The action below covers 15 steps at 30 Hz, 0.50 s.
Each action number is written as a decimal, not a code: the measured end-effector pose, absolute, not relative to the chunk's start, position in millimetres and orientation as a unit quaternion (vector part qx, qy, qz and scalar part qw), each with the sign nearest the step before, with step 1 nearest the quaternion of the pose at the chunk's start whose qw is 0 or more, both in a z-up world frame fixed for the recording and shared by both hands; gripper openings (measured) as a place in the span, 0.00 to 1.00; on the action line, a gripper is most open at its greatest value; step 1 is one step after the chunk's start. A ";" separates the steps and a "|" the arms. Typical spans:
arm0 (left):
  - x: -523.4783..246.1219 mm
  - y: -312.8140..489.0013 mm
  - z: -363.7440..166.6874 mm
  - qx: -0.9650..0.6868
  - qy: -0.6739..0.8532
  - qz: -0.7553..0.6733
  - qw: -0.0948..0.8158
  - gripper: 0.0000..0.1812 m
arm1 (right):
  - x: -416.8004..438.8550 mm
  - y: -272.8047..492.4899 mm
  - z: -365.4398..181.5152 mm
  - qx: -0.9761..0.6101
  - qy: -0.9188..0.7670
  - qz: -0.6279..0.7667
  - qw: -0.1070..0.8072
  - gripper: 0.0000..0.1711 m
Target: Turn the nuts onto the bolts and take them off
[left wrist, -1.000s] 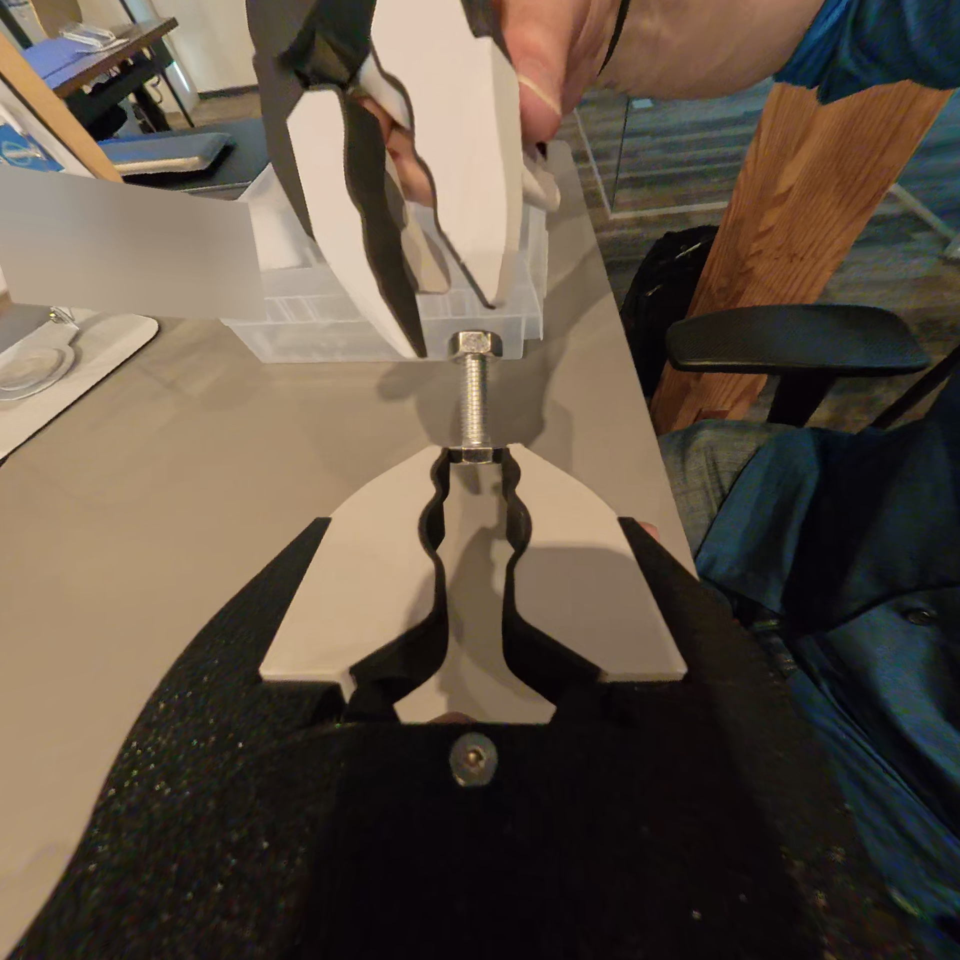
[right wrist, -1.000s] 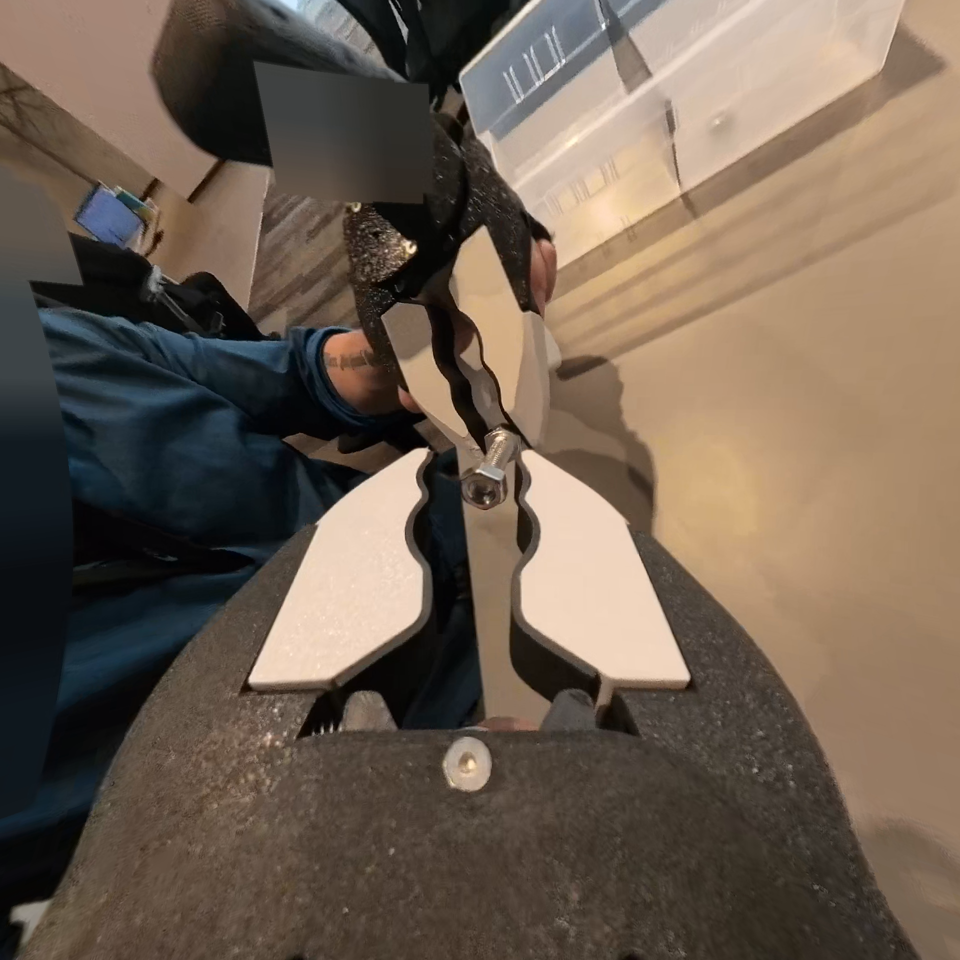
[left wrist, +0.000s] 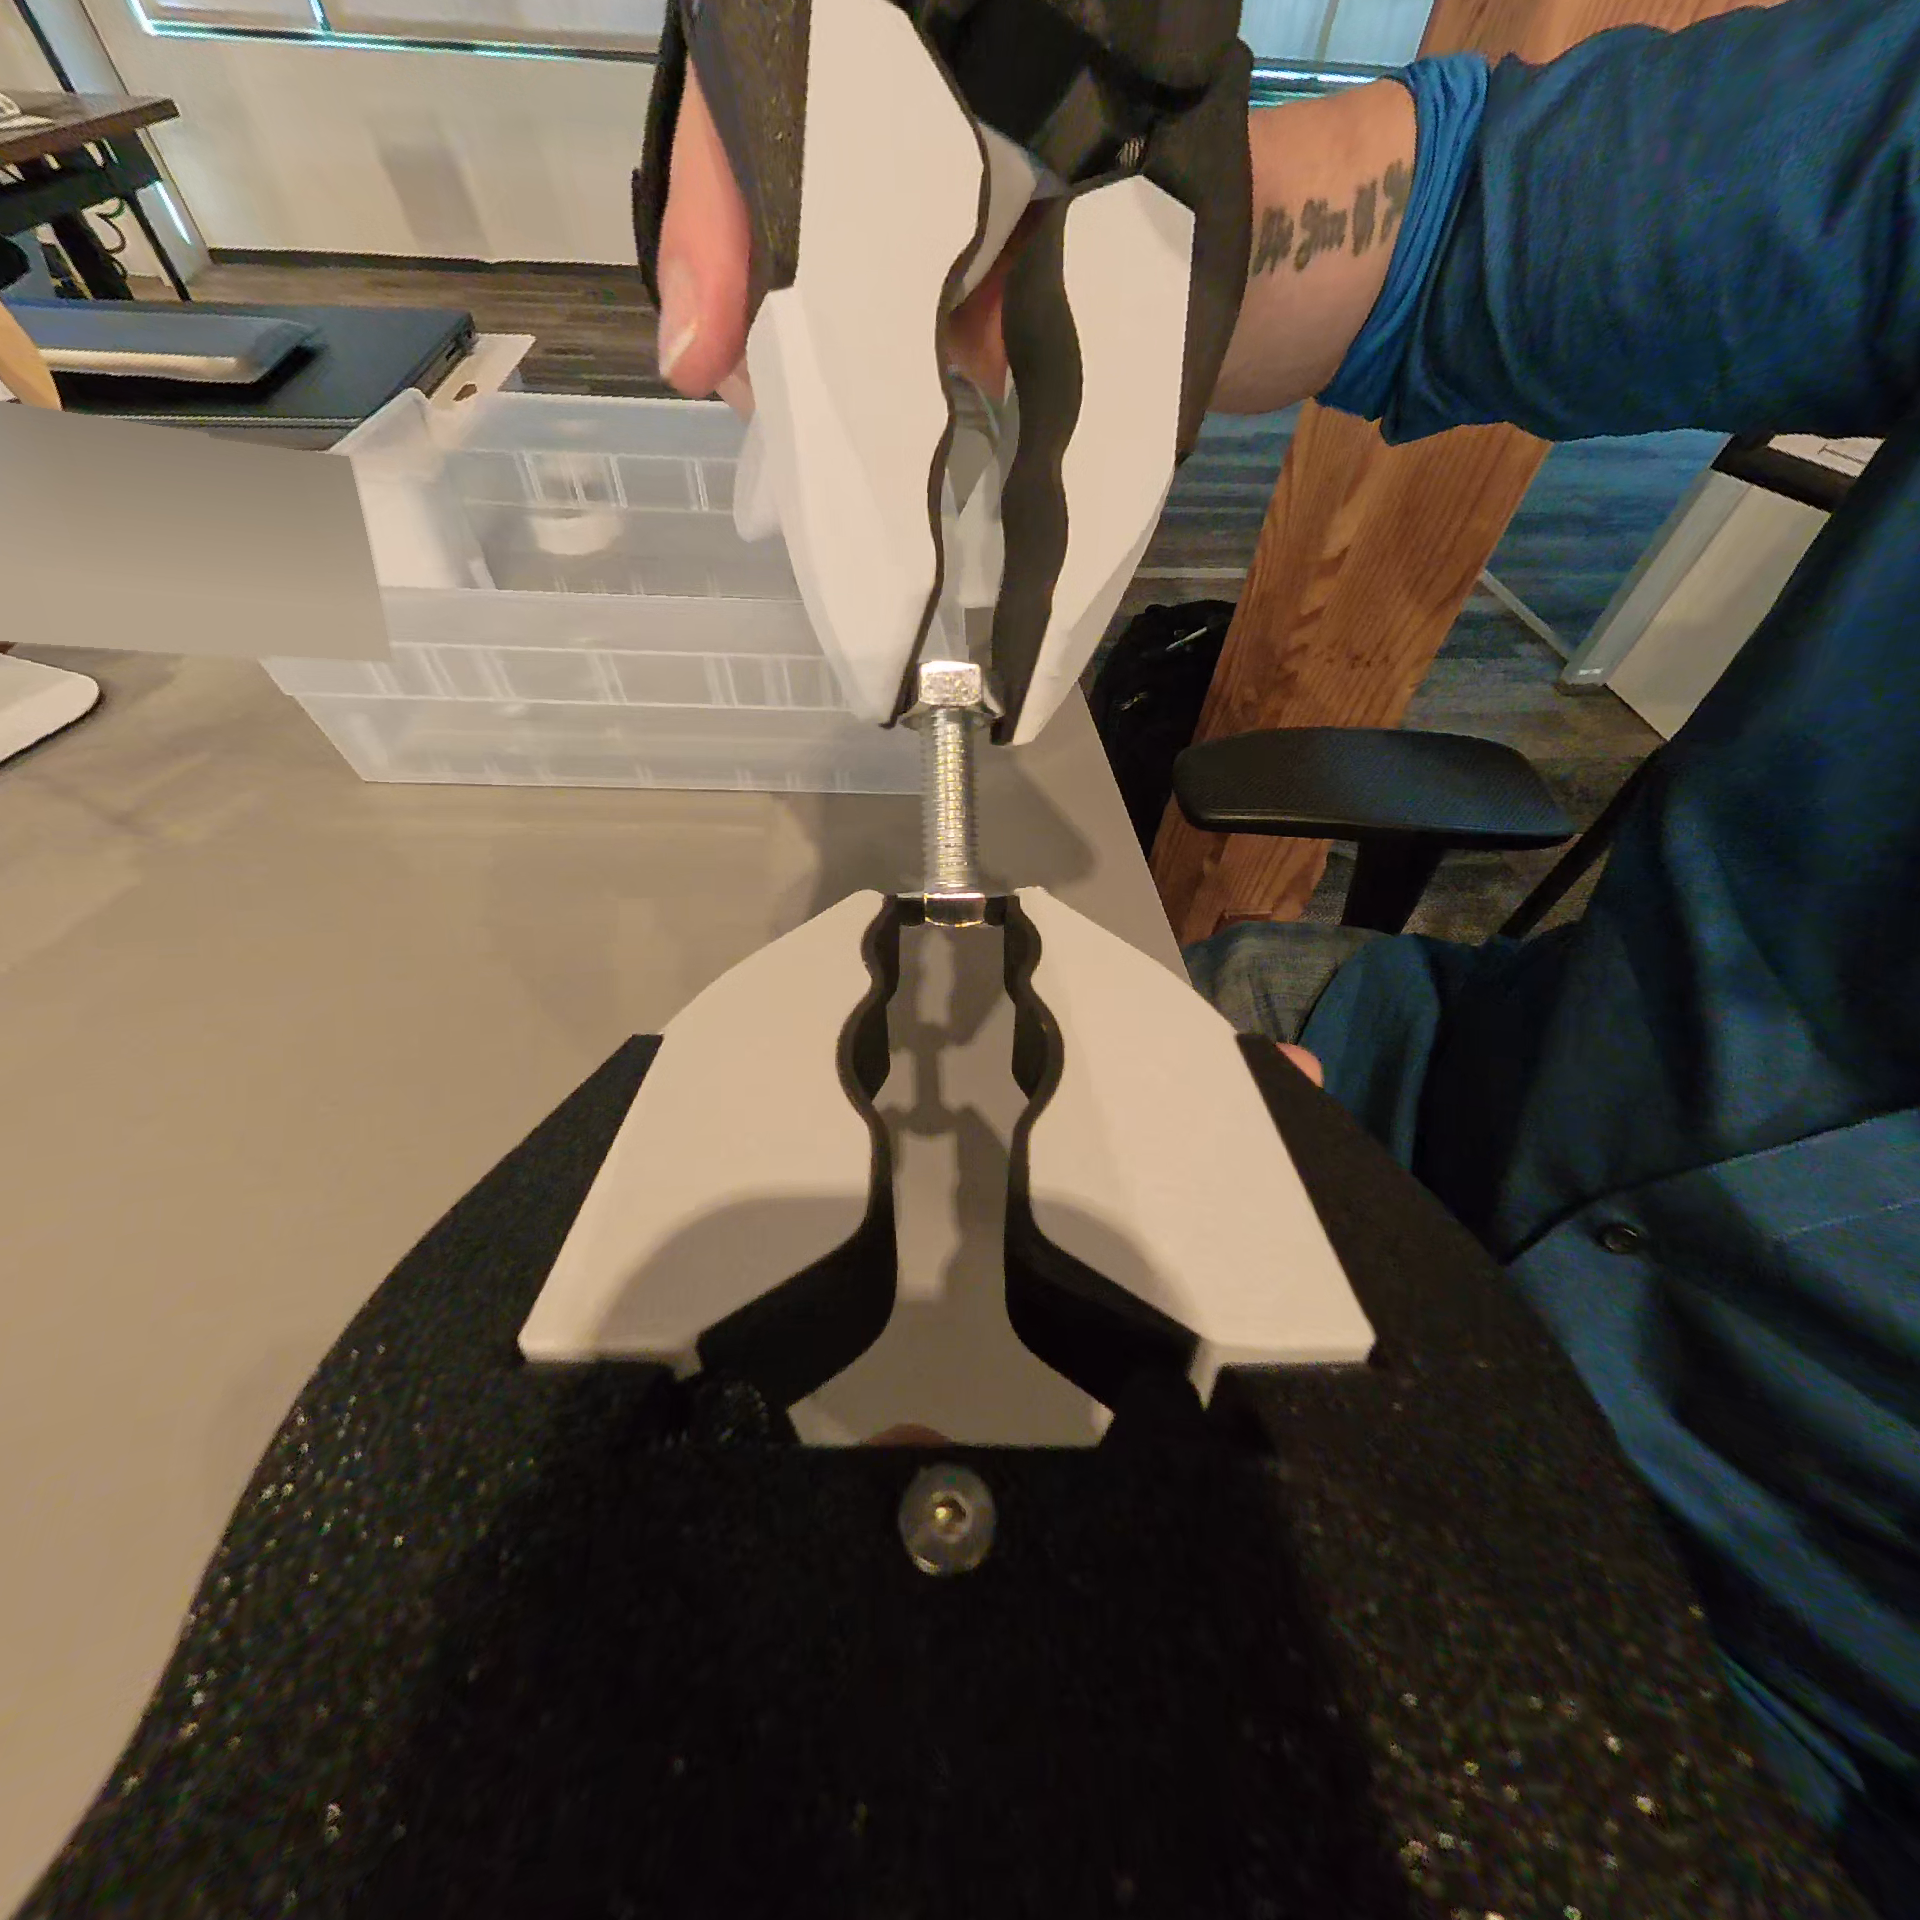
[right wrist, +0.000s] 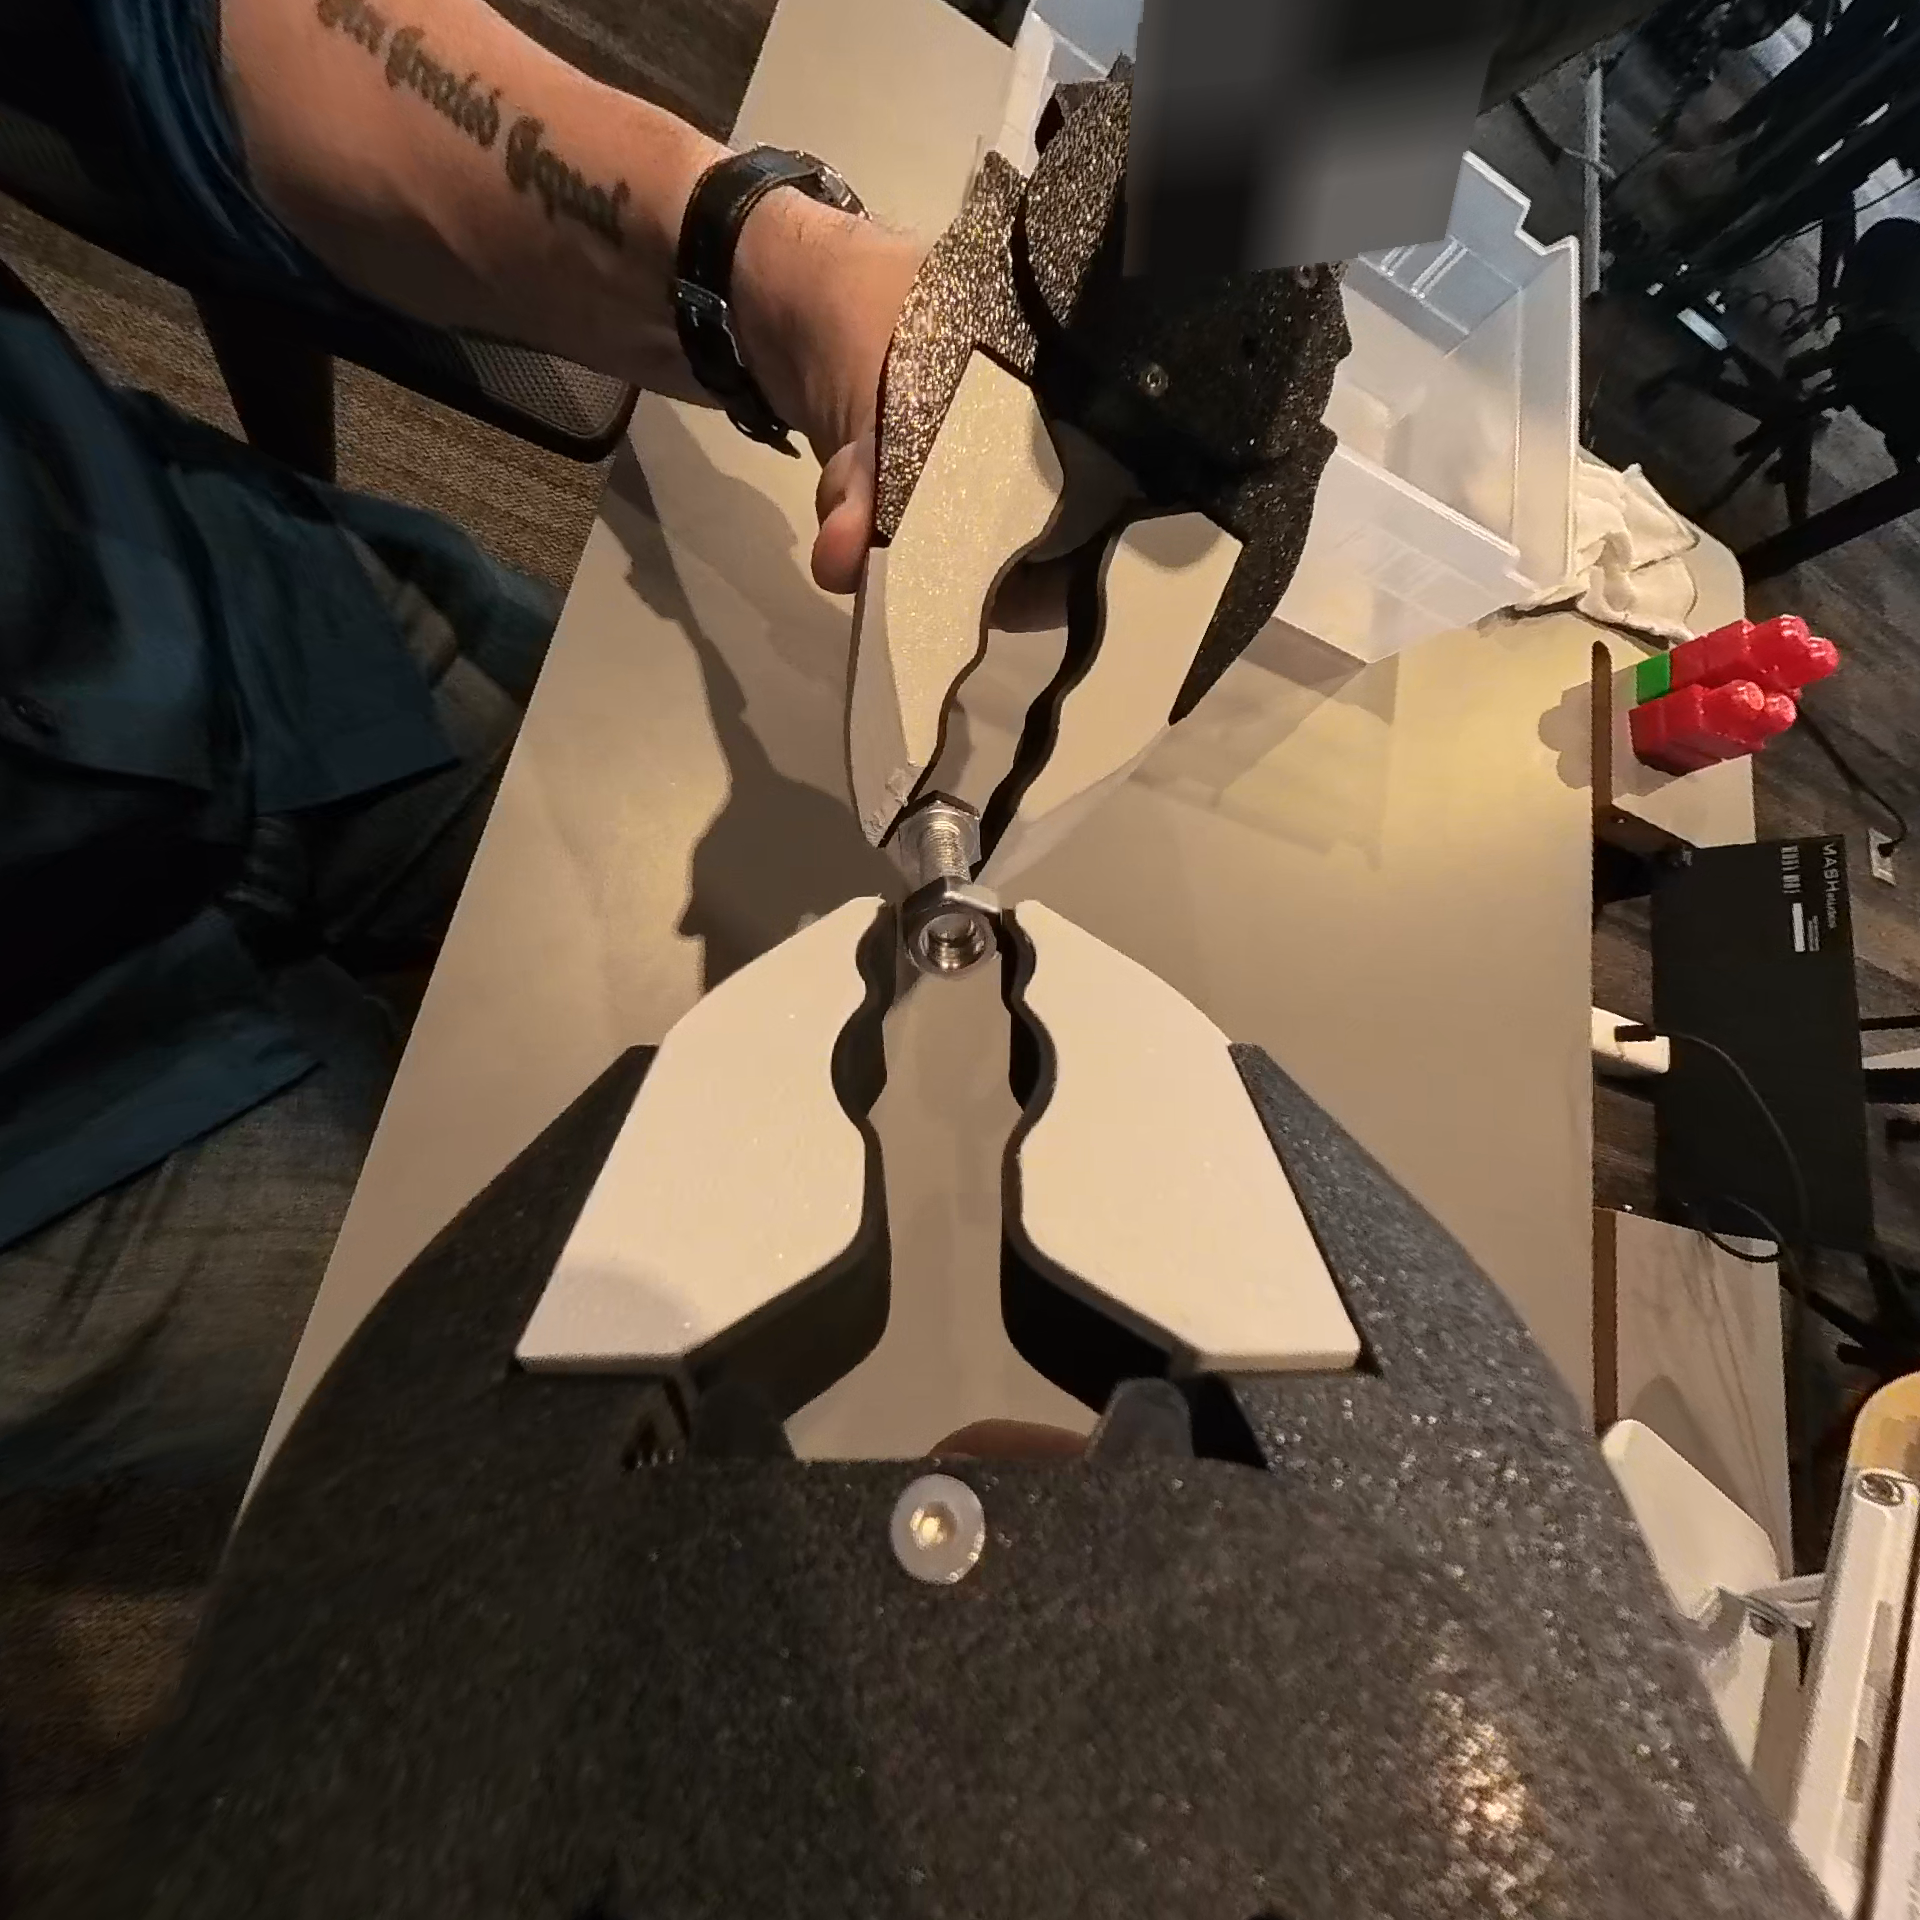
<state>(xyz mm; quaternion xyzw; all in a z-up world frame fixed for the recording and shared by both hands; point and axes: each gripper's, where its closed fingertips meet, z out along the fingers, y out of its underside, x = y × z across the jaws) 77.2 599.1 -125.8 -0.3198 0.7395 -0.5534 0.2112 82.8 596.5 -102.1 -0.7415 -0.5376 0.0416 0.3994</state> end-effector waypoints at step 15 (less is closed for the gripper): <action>78.9 598.0 -132.4 -0.316 0.764 -0.513 0.232 0.10 | 82.2 595.3 -109.6 -0.762 -0.531 0.057 0.367 0.10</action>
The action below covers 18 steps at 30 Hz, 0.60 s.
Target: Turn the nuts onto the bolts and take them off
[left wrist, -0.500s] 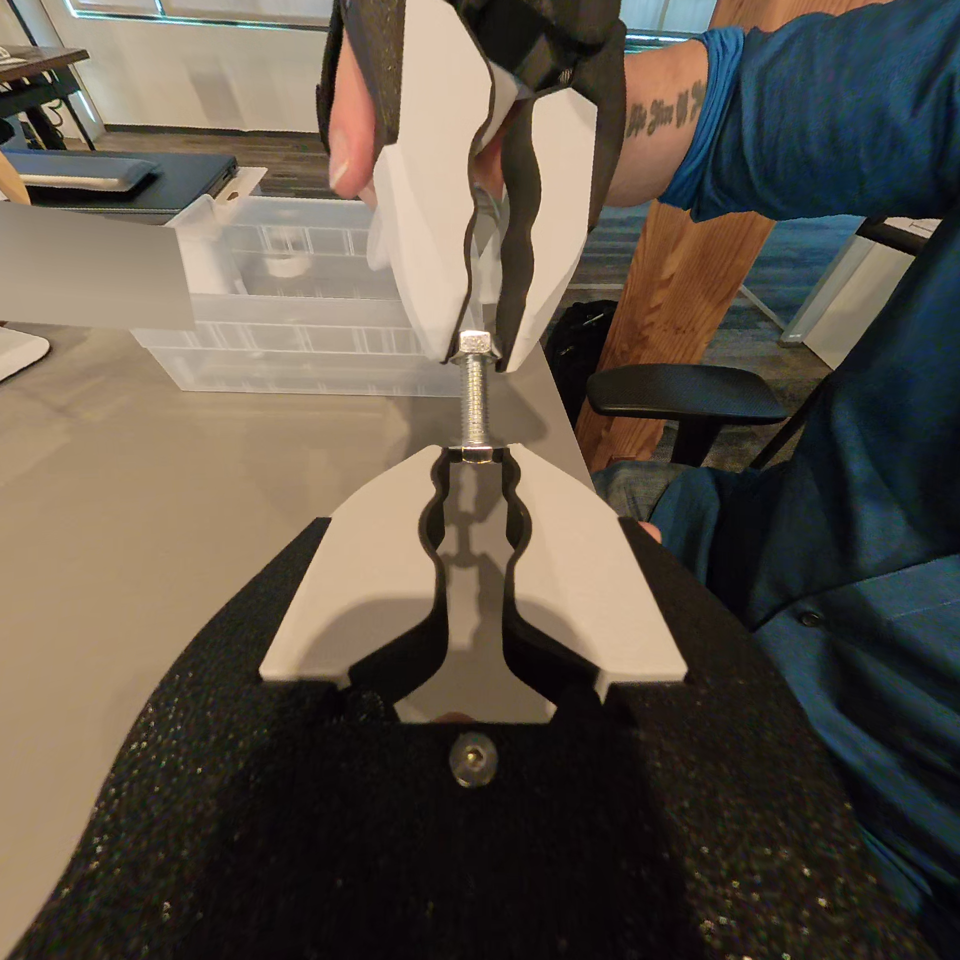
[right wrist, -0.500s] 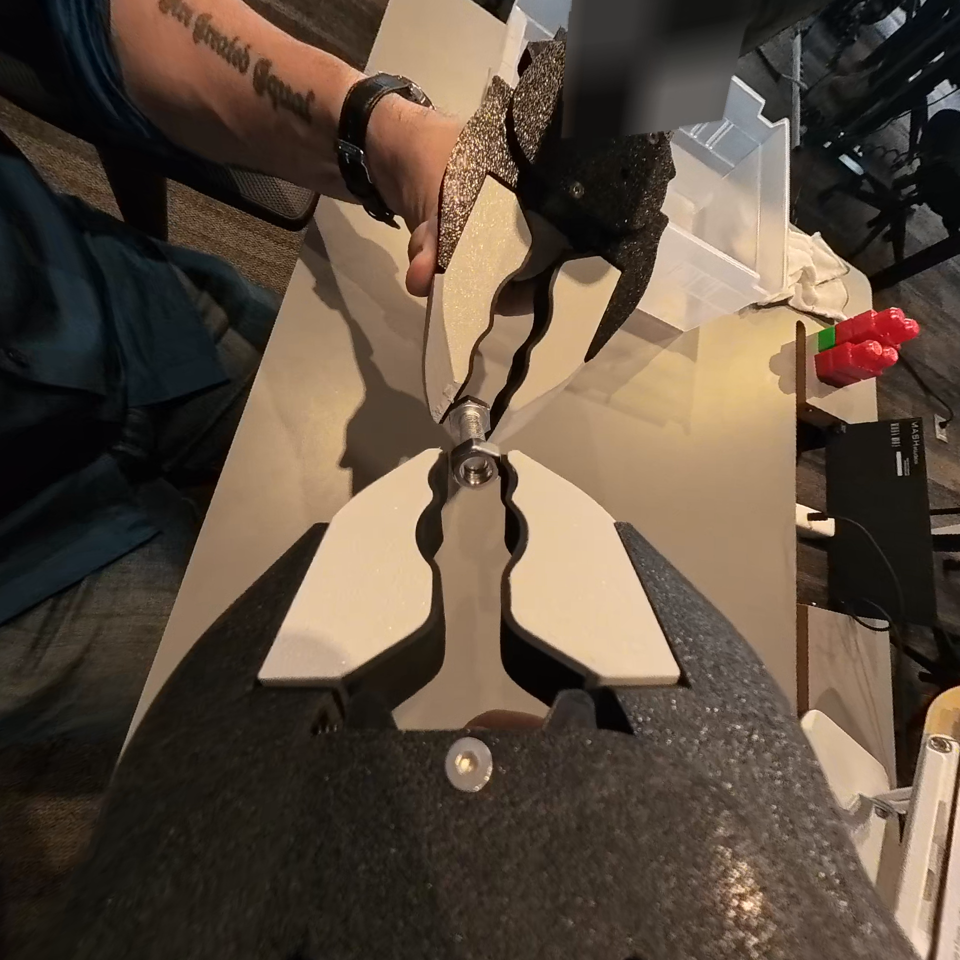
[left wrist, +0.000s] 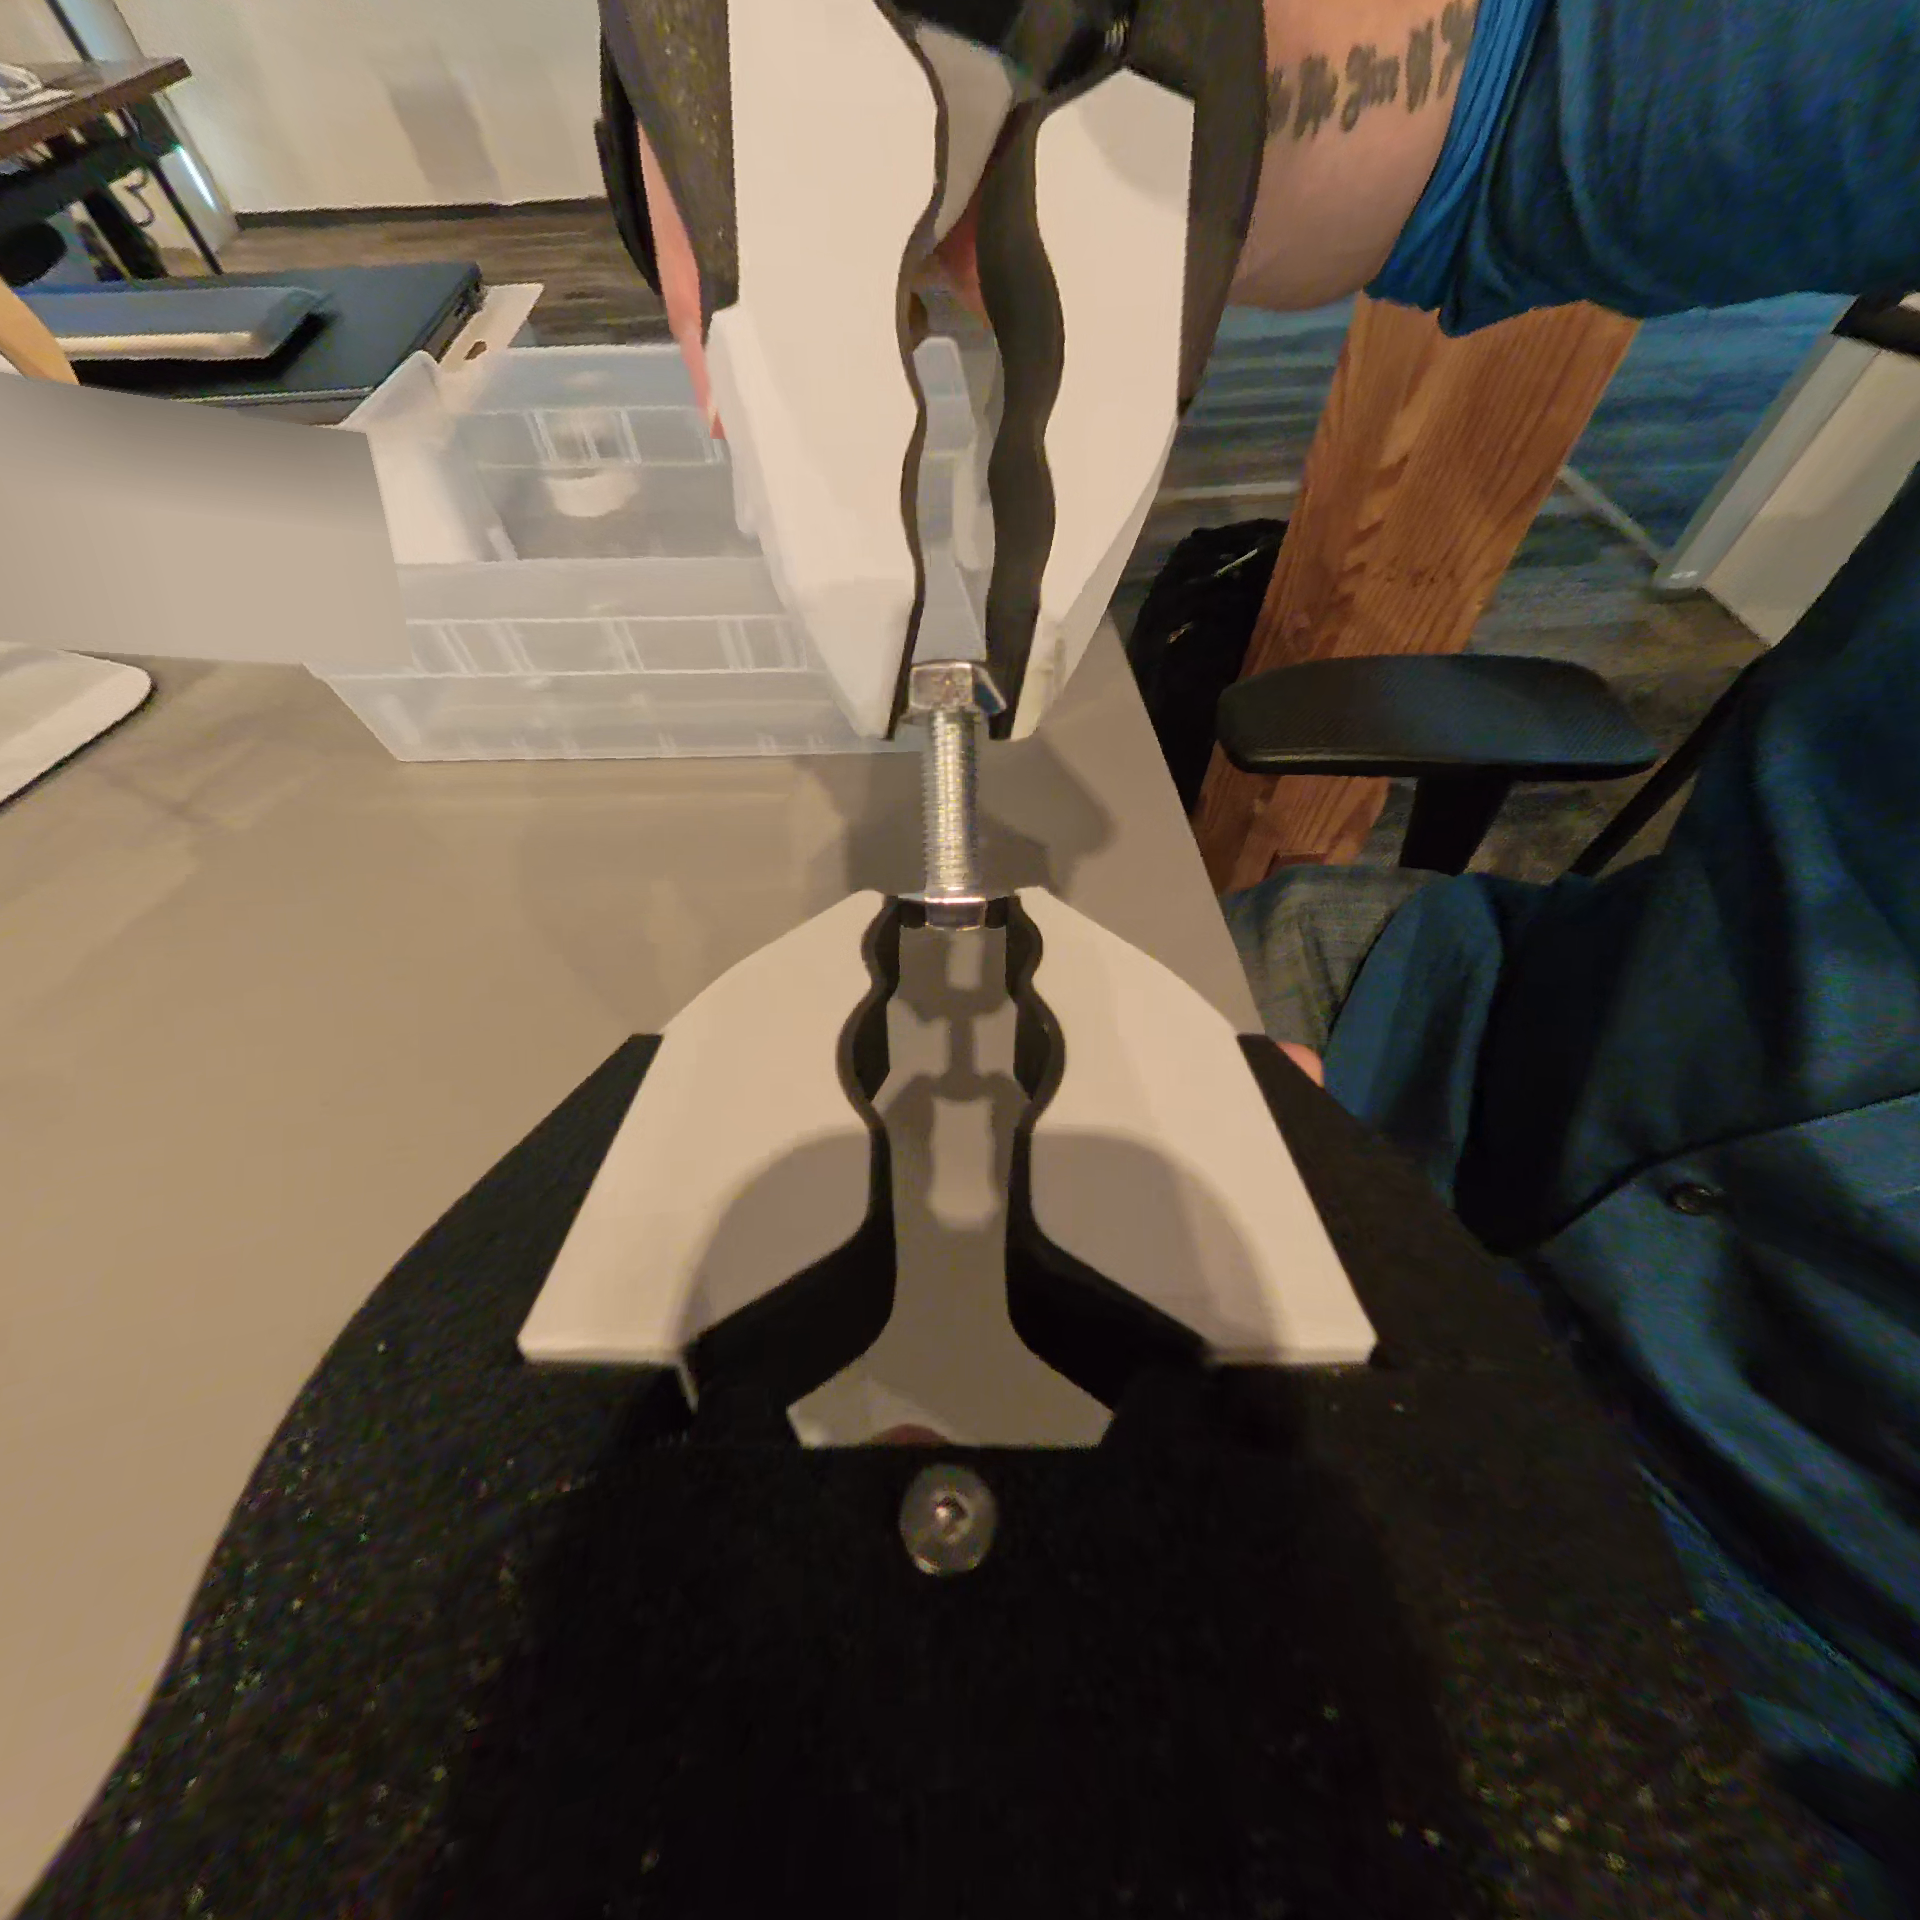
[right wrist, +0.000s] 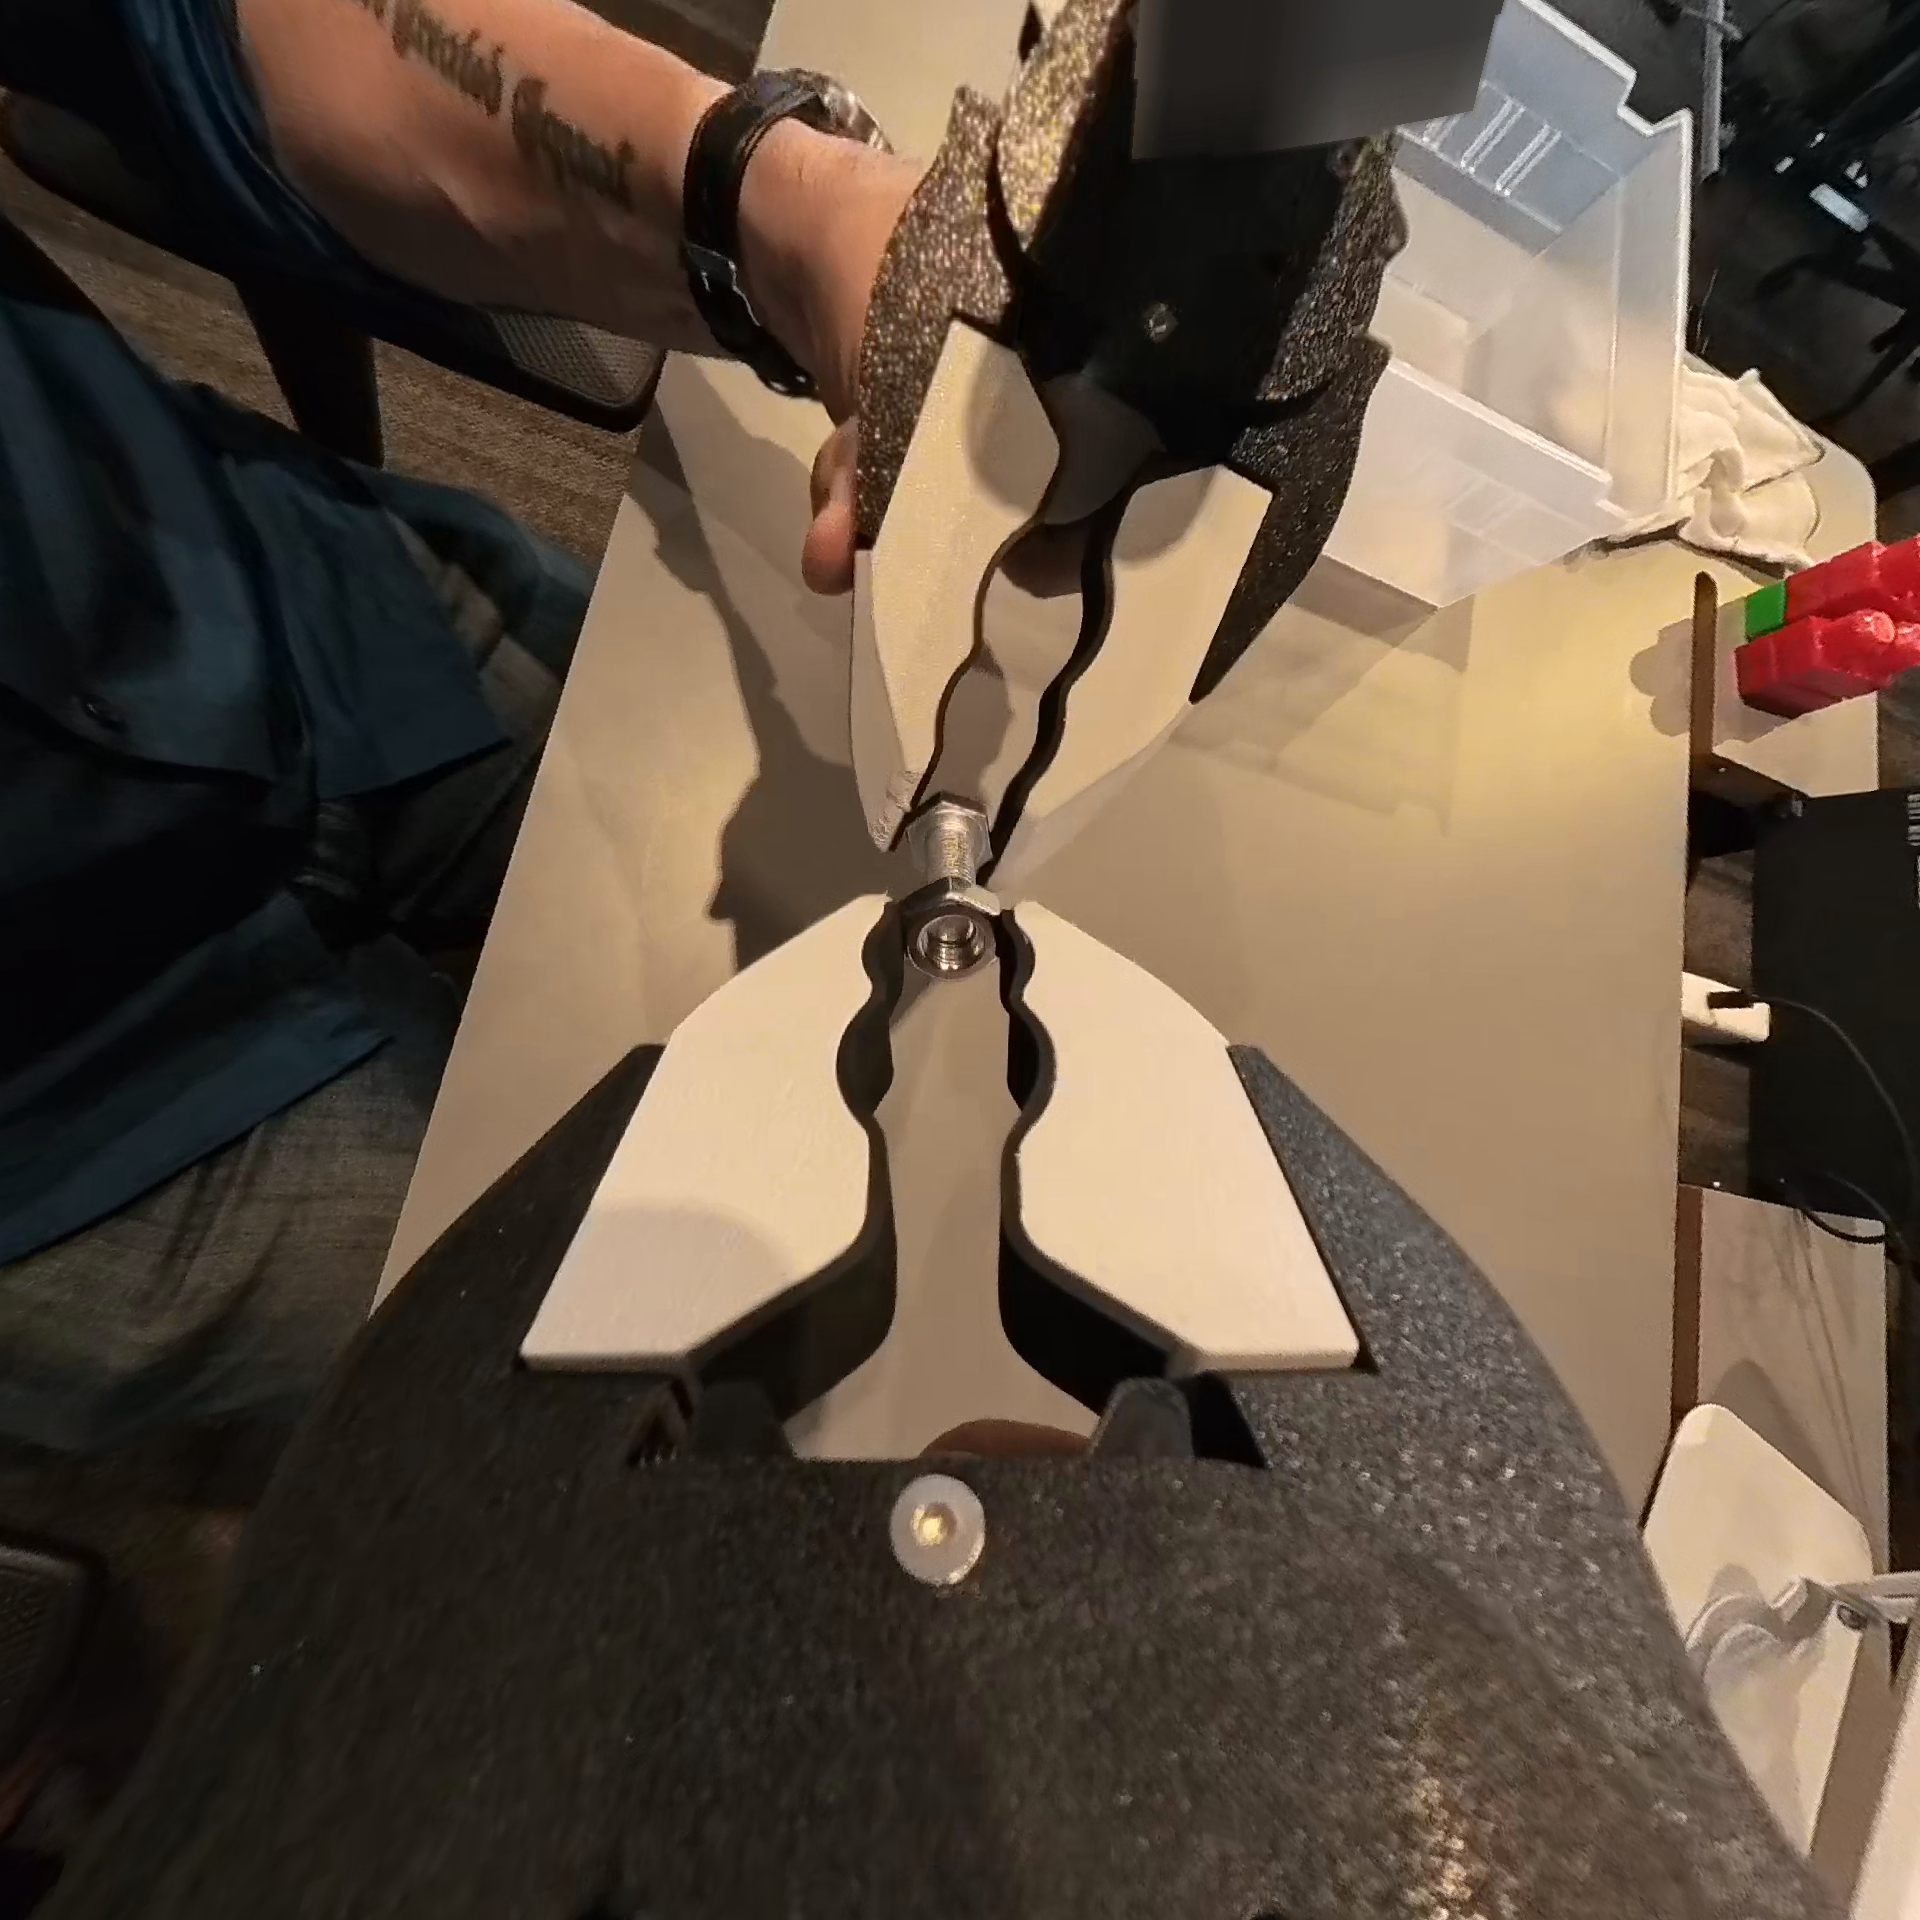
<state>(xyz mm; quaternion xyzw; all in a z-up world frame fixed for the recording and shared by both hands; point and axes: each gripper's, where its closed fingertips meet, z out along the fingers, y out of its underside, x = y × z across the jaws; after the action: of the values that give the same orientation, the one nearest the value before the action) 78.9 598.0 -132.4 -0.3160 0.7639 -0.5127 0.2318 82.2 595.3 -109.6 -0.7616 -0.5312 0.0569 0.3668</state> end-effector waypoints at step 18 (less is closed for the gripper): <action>87.2 608.8 -143.3 -0.288 0.812 -0.364 0.354 0.15 | 87.3 599.8 -115.3 -0.812 -0.471 0.060 0.340 0.10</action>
<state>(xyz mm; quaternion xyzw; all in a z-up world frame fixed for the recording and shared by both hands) 87.2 608.8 -143.3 -0.2881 0.8120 -0.3641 0.3537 87.3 599.8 -115.3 -0.8118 -0.4712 0.0604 0.3396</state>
